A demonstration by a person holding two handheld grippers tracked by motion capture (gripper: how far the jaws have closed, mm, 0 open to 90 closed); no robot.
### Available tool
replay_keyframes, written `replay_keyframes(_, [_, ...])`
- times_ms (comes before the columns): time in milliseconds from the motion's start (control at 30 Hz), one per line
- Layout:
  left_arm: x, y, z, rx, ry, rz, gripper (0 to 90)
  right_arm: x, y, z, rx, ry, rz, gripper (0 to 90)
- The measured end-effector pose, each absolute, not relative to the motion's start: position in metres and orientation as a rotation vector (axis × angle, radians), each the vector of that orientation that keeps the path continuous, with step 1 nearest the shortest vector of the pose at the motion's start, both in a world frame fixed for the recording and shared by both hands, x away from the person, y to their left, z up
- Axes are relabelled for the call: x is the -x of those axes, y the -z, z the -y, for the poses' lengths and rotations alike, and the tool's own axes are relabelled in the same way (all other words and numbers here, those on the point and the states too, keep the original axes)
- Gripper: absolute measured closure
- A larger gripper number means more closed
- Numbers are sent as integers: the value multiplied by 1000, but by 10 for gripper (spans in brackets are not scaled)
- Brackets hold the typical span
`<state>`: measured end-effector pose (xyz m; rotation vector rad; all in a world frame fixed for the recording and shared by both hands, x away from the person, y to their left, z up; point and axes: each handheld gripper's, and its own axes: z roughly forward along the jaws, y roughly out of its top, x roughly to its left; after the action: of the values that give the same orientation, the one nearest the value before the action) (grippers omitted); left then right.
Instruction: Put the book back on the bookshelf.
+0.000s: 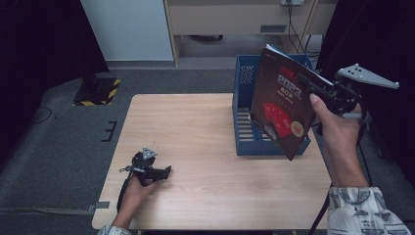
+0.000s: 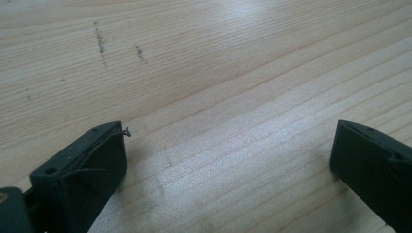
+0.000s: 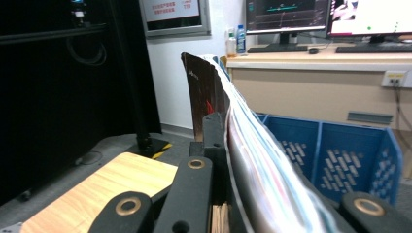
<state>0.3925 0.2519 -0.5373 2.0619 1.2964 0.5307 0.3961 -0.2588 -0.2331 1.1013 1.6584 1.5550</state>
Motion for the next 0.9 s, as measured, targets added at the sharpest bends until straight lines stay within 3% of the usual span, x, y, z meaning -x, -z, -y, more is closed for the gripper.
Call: replay_keyframes(900, [-392,537,-251,-2061,-533,-1300,0,-393,233,283,-1150,-1469,-1623,871])
